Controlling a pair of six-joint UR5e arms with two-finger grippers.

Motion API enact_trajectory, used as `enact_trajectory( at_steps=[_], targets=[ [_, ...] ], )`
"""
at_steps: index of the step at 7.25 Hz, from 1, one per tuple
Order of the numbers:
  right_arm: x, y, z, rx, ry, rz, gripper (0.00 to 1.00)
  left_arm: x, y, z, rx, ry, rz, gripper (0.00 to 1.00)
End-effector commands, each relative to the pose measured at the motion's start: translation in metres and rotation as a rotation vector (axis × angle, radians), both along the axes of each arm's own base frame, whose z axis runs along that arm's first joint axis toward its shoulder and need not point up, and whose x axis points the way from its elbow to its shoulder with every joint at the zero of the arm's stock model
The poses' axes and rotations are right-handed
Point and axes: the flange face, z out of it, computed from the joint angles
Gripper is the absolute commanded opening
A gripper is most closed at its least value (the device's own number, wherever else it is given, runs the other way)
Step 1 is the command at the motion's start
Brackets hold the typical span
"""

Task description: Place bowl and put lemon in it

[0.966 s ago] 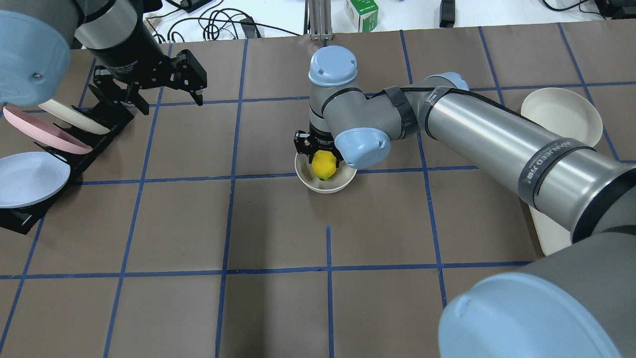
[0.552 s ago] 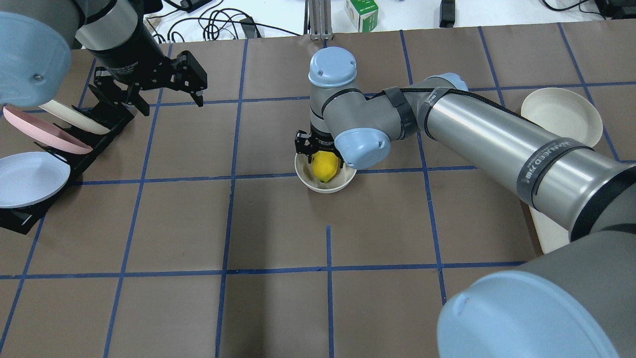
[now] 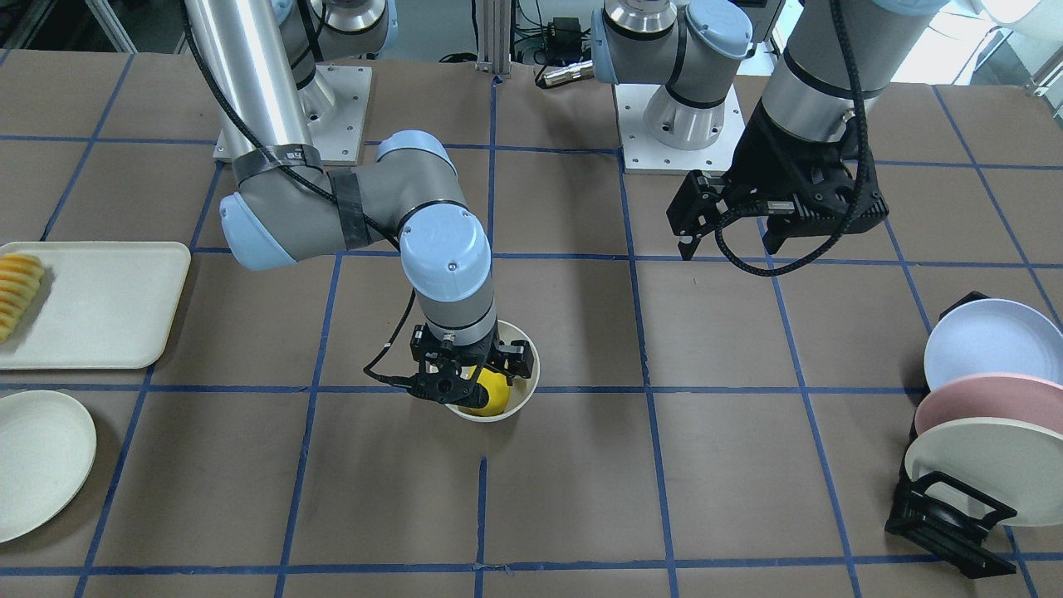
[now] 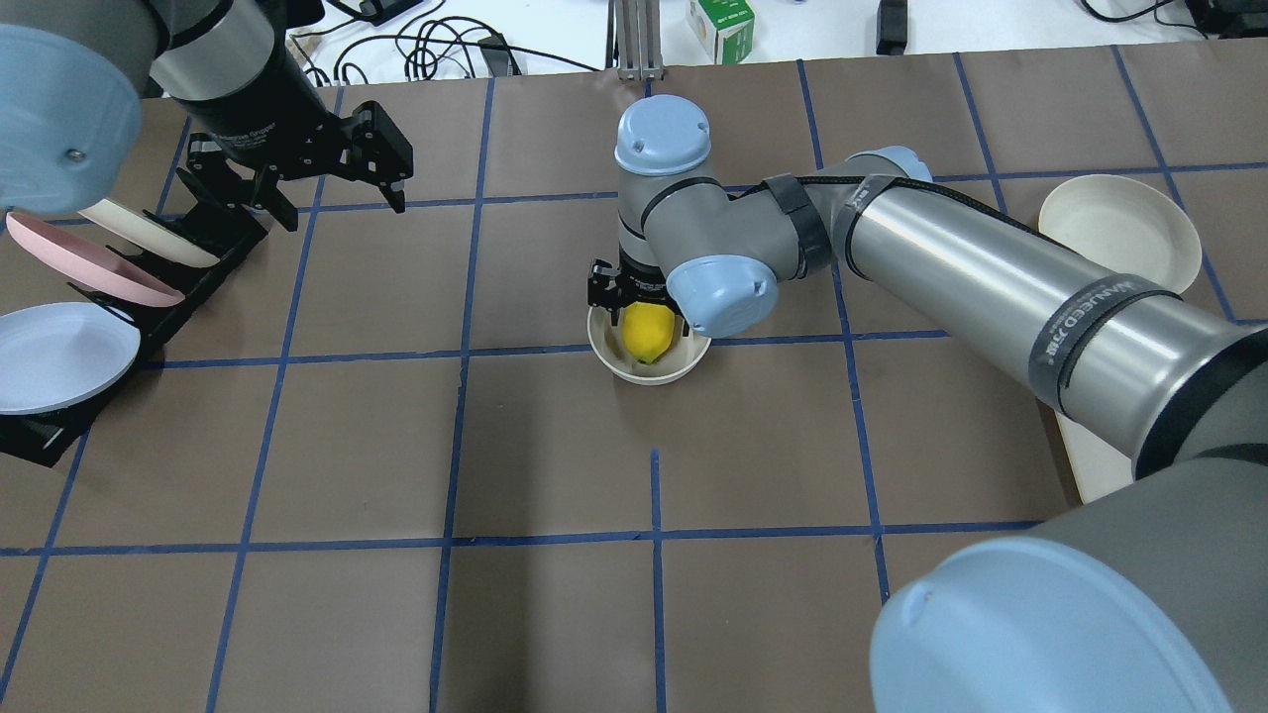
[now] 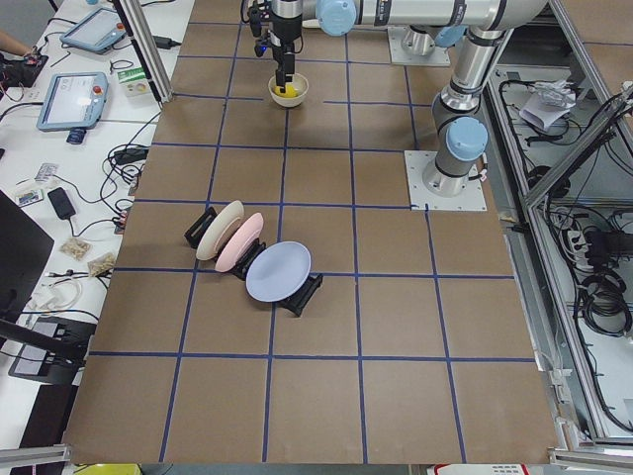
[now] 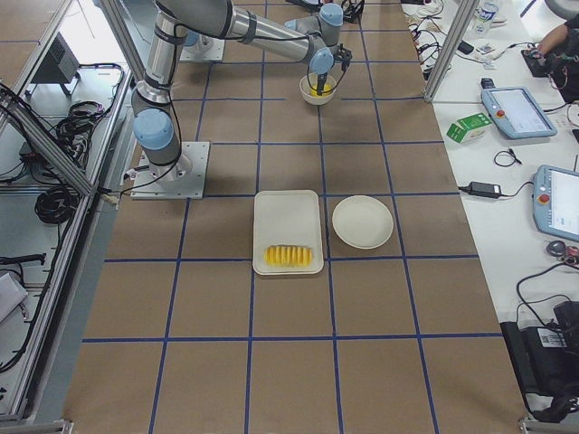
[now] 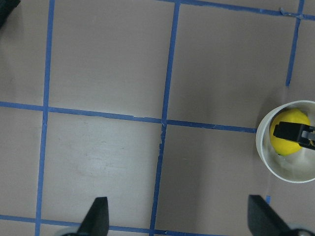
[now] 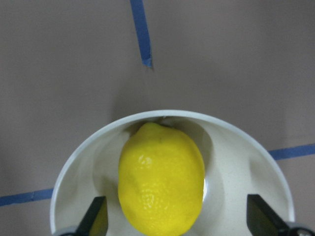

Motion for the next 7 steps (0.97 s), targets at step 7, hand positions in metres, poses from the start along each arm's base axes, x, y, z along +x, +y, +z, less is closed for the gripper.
enact_trajectory(
  at_steps=[7],
  targets=[
    [-0.241, -0.009, 0.147, 0.026, 0.027, -0.12, 1.0, -0.001, 0.0, 0.003, -0.004, -0.001, -0.001, 1.0]
  ],
)
